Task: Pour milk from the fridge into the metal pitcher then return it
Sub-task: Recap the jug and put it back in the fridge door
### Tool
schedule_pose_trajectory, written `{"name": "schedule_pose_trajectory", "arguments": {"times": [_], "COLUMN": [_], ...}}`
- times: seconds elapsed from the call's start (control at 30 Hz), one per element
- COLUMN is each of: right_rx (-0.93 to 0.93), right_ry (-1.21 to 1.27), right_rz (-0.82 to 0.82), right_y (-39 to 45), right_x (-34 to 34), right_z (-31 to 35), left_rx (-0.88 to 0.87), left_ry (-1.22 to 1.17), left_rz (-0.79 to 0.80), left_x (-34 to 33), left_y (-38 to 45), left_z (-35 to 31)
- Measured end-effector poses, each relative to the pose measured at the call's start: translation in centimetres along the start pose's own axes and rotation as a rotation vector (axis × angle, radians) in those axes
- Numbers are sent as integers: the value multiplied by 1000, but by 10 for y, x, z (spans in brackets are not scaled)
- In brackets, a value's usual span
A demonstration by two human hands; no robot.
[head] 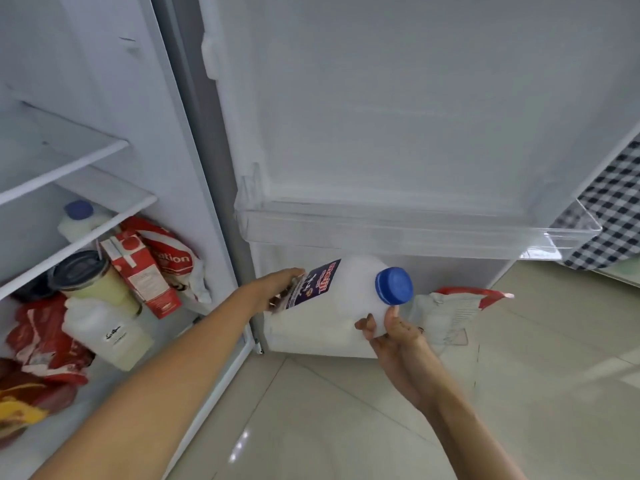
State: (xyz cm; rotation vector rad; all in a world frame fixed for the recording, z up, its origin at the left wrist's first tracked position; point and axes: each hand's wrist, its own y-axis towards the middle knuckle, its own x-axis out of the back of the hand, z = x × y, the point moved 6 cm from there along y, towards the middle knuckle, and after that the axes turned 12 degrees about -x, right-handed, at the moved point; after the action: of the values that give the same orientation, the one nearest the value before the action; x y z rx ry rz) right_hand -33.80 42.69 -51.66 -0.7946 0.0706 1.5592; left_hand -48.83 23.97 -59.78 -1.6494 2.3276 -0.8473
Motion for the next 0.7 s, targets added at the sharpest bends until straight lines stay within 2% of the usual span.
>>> {"name": "schedule_pose_trajectory", "arguments": {"times": [0.1,0.4,0.7], "right_rx": [10,-7,-138], "right_ry": [55,-76,-155], "right_rz": [-32,-35,-74], "right_y": [18,57,97], "right_x": [8,23,29], "right_z": [5,27,30], "left_rx": [4,2,46], "left_ry": [-47,-350,-541], "left_rz": [-9,-49,-59], "left_x": [2,-20,-31], "left_y": [18,55,78], "left_z": [7,24,58]}}
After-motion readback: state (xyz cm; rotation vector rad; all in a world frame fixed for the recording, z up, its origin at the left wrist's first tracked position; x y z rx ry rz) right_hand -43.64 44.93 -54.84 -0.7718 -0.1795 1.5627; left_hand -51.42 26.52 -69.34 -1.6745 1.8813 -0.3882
